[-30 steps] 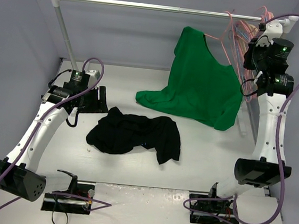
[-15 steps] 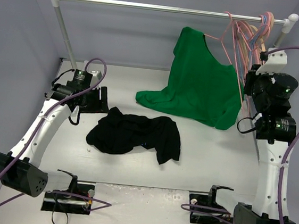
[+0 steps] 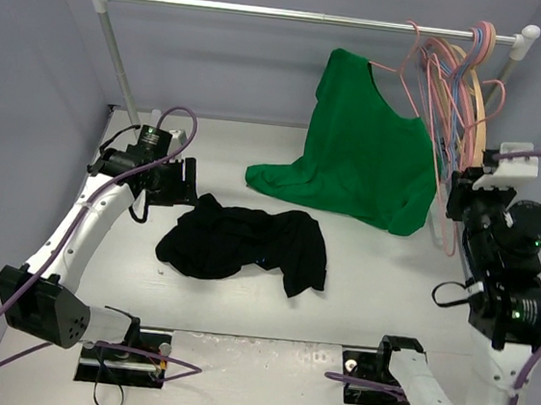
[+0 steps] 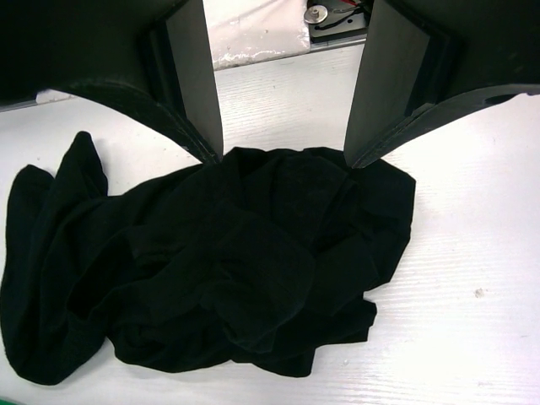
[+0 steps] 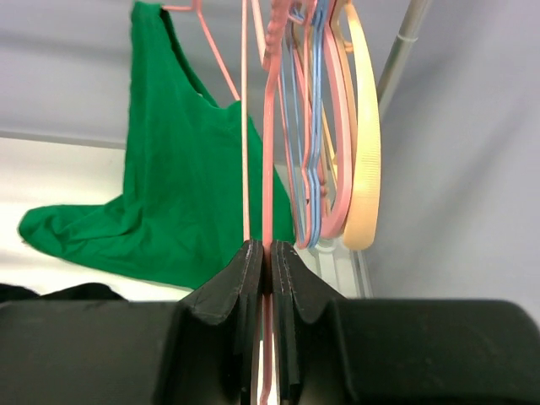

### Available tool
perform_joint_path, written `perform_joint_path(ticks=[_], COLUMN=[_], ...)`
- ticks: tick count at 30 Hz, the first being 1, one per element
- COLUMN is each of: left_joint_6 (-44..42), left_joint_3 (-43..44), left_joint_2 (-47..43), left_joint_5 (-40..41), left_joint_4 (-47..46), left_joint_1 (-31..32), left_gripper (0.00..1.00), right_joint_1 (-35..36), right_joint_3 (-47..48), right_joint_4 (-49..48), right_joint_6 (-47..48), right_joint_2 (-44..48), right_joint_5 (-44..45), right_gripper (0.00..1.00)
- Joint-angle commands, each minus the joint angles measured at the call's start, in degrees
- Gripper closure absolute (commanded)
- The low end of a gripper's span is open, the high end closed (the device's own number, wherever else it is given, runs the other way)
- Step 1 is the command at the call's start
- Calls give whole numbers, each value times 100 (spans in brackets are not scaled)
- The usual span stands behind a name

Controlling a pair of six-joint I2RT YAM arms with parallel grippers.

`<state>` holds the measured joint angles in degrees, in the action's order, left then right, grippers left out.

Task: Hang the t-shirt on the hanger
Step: Grab a hanger with the right arm

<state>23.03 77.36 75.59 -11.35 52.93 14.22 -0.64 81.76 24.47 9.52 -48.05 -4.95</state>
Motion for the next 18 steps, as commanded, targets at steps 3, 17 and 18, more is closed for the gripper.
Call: perform_joint_path(ticks=[3,17,18], left_joint_6=[184,404,422], left_joint_3=[402,-729,-844], left_joint_2=[140,-18,-97], left_joint_5=[230,1706,1785], left_joint_4=[-116,-764,-871], left_joint_1=[37,1557,1627], left_gripper=[41,42,42], right_joint_1=[29,29,29], right_joint_3=[-19,-959,-1012], right_joint_4=[40,-346,-468], right_joint_6=[68,-310,-389], right_joint_2=[348,666,648], right_joint_5=[-375,-3423,-3634], right_gripper=[100,100,100])
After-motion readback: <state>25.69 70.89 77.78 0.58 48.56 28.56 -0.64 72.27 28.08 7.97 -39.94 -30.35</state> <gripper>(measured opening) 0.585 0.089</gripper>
